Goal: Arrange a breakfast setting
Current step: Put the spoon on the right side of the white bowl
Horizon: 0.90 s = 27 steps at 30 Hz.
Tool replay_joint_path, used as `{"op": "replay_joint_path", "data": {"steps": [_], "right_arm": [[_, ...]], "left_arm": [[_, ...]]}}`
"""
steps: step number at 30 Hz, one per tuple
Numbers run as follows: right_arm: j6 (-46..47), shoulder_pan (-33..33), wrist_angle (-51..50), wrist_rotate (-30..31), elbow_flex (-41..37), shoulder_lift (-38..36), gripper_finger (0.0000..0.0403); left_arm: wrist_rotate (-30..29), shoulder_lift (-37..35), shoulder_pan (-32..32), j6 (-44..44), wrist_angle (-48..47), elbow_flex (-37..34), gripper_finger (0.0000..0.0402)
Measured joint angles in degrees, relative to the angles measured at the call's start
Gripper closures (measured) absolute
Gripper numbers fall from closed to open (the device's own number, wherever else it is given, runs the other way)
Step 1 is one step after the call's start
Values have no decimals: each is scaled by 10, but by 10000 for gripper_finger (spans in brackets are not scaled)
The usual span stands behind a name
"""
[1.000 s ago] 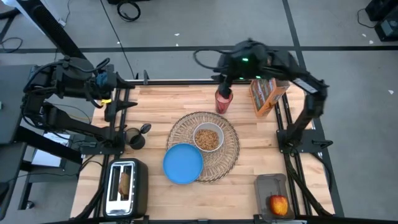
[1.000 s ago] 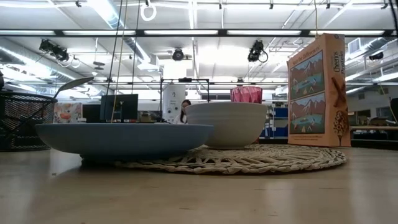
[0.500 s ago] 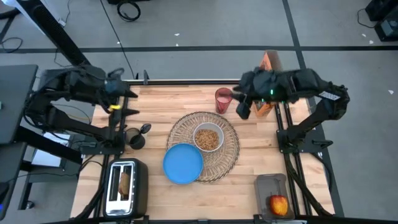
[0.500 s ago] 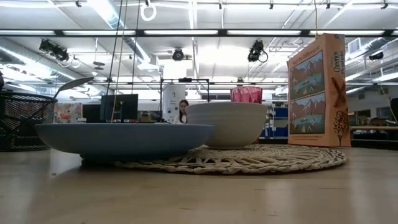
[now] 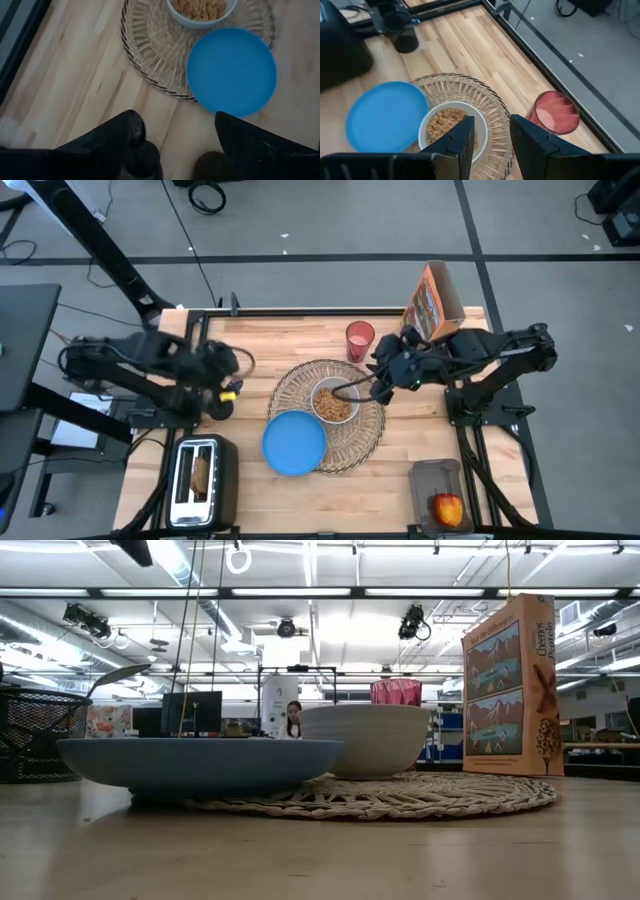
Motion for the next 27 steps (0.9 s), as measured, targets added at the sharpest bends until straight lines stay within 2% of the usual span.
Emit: {"op": "replay_joint_path", "data": {"steps": [3, 6, 16, 22, 27], "right_arm": [[-7, 1, -3, 9, -9, -1, 270], [-37, 1, -6, 10, -9, -7, 270], [-136, -14, -6, 2, -9, -56, 270], [-191, -26, -7, -4, -9, -94, 270], [-223, -39, -15, -6, -9, -120, 270]], "left_arm": [[-32, 38, -40, -64, 0, -1, 114], [-49, 84, -54, -138, -4, -2, 116], [-77, 257, 11, -328, -99, -2, 116], [-103, 308, 28, -421, -110, -2, 116], [-104, 338, 31, -442, -110, -2, 116]]}}
